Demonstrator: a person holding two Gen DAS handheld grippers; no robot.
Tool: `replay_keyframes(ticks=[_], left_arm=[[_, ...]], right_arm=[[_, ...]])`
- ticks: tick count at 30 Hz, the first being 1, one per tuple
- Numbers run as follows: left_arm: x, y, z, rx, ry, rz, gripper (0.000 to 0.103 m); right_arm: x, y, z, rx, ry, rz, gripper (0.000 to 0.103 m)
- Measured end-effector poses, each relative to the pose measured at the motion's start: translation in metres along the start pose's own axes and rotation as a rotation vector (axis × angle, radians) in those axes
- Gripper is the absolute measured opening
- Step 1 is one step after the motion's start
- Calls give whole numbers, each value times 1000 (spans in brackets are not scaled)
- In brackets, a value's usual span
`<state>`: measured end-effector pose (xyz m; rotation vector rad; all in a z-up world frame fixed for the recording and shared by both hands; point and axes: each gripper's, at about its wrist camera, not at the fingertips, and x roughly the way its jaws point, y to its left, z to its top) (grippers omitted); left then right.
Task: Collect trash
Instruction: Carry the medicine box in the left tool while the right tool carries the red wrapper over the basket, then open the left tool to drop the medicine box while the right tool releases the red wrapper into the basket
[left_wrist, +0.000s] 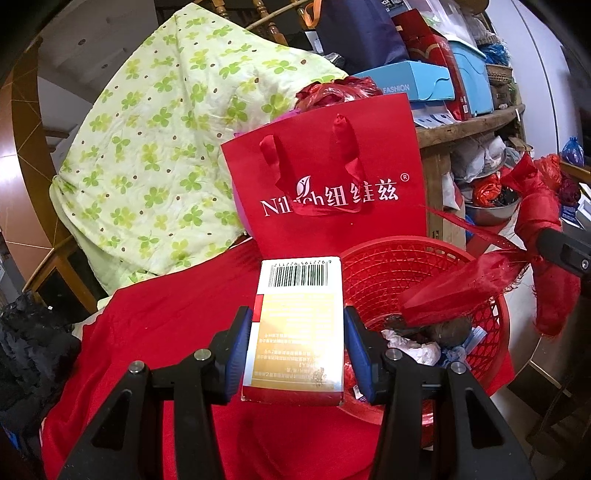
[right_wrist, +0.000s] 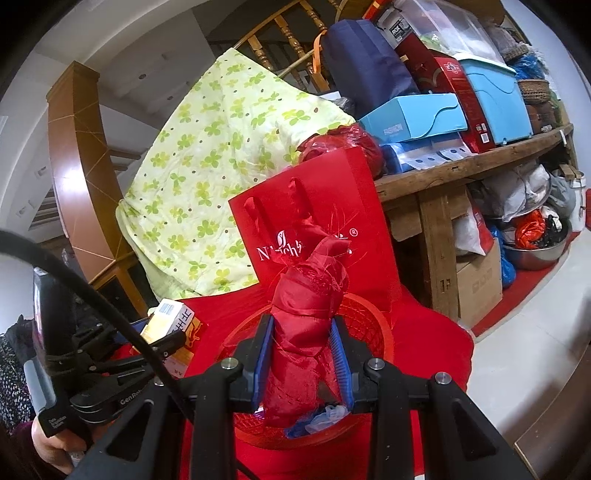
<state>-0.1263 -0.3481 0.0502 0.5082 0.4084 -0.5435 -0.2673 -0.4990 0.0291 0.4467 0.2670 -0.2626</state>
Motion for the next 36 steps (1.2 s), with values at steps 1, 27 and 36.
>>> replay_keyframes(ticks=[1,27,36], left_arm=[[1,-1,1,1,1,-3,51],[34,-17,13,-6,27,-65,51],[48,-15,15,-30,40,-84,51]], right_arm=[[0,-1,0,0,-1,-3,33],[15,-14,7,0,24,-51,33],[30,-8,6,-13,57,-54,33]])
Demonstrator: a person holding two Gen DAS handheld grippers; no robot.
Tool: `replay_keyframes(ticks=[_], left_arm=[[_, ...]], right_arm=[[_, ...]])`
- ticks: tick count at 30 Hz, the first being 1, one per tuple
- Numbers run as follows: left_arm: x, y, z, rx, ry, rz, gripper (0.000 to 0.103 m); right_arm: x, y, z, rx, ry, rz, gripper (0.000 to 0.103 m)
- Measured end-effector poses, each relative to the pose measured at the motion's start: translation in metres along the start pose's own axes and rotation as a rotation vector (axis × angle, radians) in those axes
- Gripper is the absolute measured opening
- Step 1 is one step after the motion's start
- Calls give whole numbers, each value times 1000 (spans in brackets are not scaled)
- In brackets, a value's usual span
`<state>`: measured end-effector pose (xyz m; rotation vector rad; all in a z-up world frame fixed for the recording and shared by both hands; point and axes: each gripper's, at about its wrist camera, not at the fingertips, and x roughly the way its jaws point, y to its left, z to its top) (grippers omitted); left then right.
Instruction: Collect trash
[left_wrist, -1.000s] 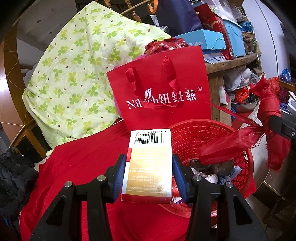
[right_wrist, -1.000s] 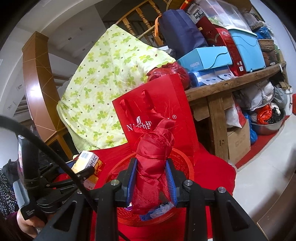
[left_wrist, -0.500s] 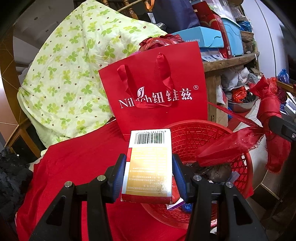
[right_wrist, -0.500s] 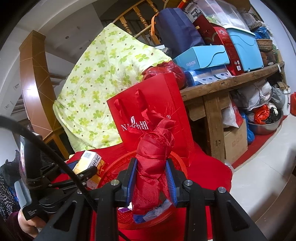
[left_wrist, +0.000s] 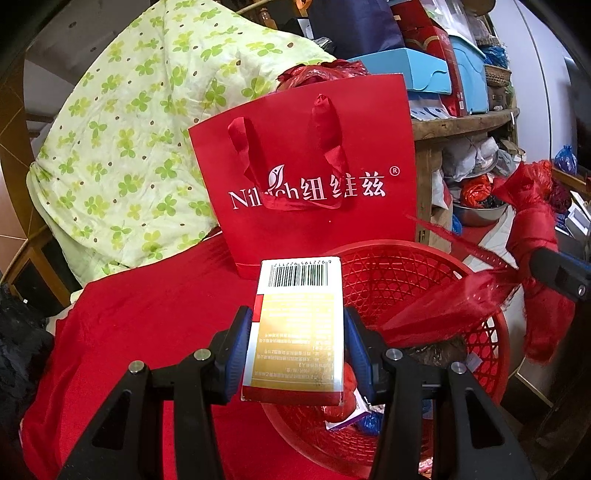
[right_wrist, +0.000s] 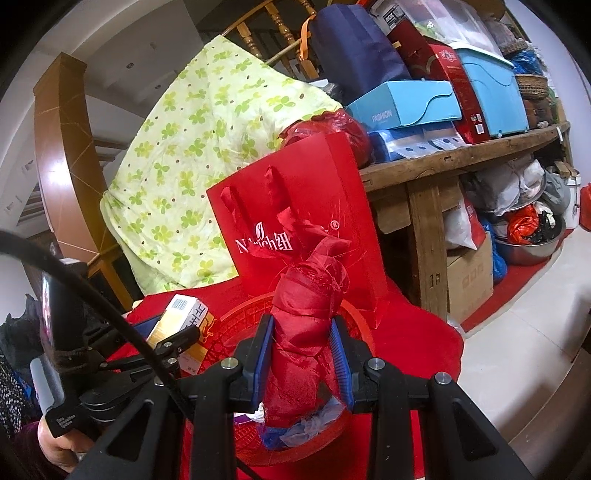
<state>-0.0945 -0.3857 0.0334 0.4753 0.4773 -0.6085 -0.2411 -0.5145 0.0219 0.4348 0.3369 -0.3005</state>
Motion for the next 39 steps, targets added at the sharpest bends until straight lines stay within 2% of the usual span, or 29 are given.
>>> replay_keyframes(ticks=[12,17,19,20,21,28,30,39], left_arm=[[15,8,0,-11,8,-40,53],[16,12,-2,-6,-1,-50,68],[10,15,-4,-6,-19,-74,73],[7,17,-4,-4,-27,-77,75],[3,19,-5,-1,-38,-71,78],[-25,44,-19,-21,-70,-3,88],[-33,56,-25,-42,-68,7,89],[-78,115,-63,-137,-54,109,90]], right_arm=[[25,1,-8,10,55,-32,35],[35,4,-10,28,85,-18,36],[40,6,-11,28,95,-18,42],[40,7,-11,35,96,-18,57],[39,7,-12,45,88,-17,66],[19,24,-11,35,27,-13,66],[10,32,-12,25,15,-16,66],[-42,107,-28,-102,-53,-65,66]])
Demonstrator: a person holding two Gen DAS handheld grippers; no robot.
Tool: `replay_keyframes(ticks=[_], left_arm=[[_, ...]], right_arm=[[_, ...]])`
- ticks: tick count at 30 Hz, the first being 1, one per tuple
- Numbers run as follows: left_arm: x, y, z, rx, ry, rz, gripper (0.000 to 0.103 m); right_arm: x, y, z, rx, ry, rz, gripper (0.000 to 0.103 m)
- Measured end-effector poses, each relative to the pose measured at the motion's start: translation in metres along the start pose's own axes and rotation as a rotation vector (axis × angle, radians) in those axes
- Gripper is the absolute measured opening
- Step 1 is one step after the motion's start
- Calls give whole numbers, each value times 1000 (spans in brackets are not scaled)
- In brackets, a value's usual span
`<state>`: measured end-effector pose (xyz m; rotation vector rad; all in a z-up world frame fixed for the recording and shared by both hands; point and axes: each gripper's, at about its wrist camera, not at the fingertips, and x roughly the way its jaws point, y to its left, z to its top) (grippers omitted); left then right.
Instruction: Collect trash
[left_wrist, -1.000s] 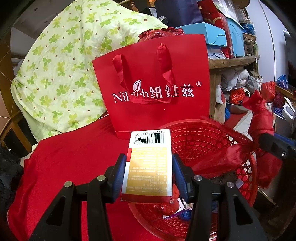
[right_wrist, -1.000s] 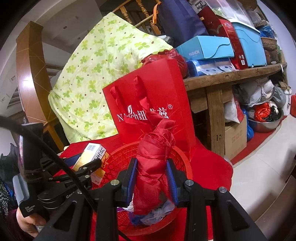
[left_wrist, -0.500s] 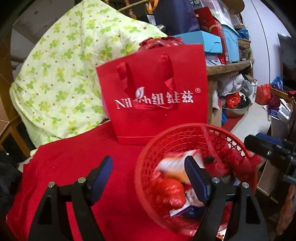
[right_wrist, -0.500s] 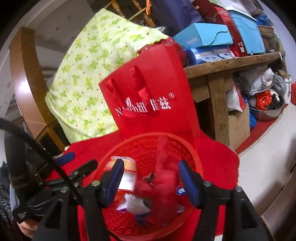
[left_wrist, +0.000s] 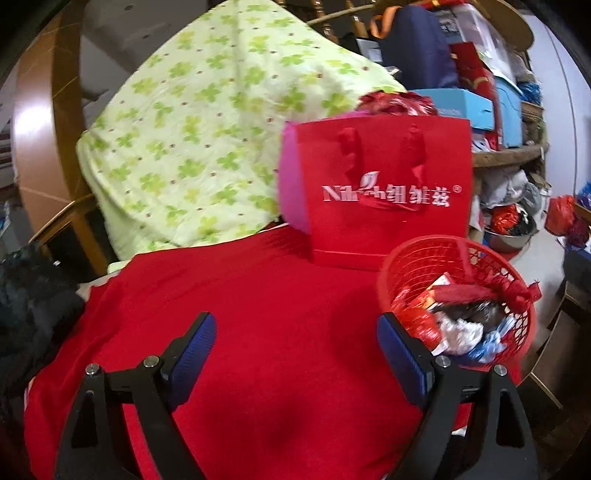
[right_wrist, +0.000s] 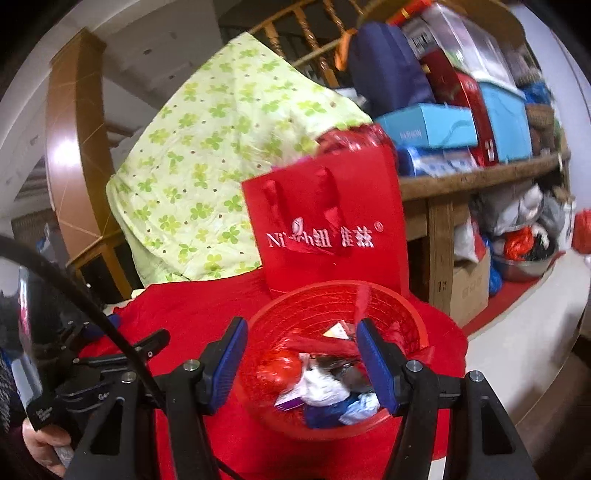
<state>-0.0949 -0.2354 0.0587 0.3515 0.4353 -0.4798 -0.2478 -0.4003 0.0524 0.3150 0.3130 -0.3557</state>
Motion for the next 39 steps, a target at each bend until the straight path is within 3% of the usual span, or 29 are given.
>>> replay_keyframes(ticks=[3,17,27,39], left_arm=[[-19,18,-9,-15,-17,36,94],[-81,66,-26,-74,-48,140,95],[-105,71,-31,-83,-71,139,99],[-116,70,-36,-84,-84,170,100]], right_arm=[[-21,23,-3,-17,-24,9,67],[-67,93,-16,-98,-42,30,71],[-90,105,-27,-123,-34,-31,71],[-101,108,-26,-135,-56,-30,71]])
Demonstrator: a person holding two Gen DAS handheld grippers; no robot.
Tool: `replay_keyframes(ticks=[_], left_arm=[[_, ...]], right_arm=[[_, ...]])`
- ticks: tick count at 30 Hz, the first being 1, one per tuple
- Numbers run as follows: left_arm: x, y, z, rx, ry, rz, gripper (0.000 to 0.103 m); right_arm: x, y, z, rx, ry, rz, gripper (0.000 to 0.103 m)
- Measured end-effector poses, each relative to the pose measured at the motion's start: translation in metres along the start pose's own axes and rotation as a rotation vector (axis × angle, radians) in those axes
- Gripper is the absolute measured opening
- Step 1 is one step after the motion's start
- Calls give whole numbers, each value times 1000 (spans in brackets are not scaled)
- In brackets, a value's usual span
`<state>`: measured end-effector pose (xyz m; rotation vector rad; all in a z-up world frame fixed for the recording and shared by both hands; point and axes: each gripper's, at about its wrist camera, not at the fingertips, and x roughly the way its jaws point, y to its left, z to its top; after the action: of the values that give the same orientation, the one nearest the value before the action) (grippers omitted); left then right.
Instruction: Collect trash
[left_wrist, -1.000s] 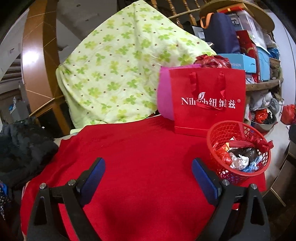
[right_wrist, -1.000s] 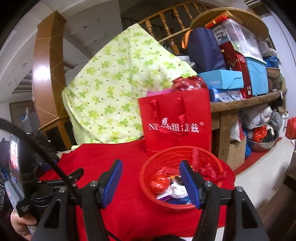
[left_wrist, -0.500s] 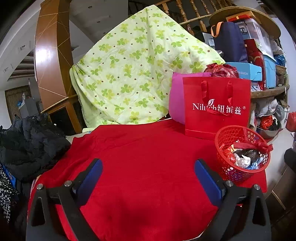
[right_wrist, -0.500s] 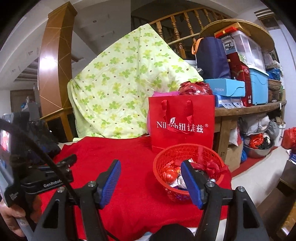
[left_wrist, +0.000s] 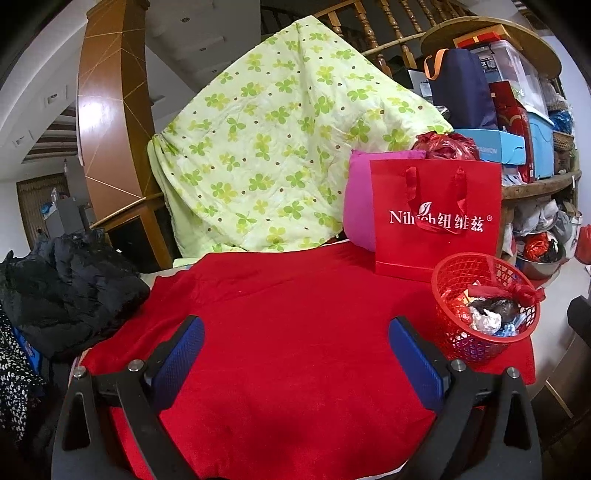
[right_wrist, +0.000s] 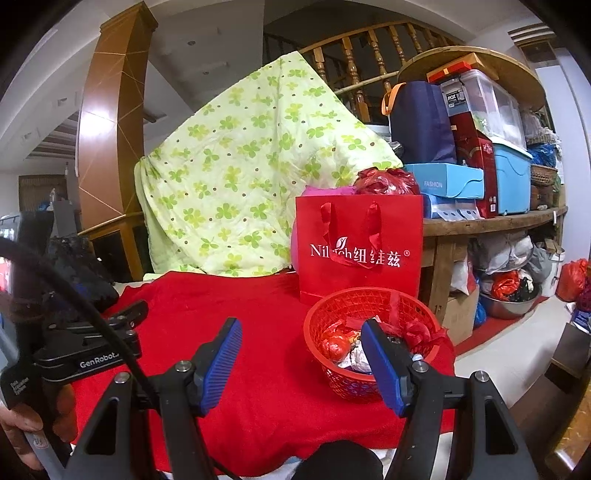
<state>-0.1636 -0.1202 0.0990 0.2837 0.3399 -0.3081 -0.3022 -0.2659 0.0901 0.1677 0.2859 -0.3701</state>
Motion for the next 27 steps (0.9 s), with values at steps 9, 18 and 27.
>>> replay_keyframes(ticks=[9,18,27], left_arm=[[0,6,-1,-19,10,-6,100],[0,4,-1,-17,11,-13,100],[-1,-3,2,-14,9,-24,100]], right_arm=[[2,1,0,3,2,-10,71],[3,2,-2,5,8,-10,71],[4,-4,-2,20,8,-28,71]])
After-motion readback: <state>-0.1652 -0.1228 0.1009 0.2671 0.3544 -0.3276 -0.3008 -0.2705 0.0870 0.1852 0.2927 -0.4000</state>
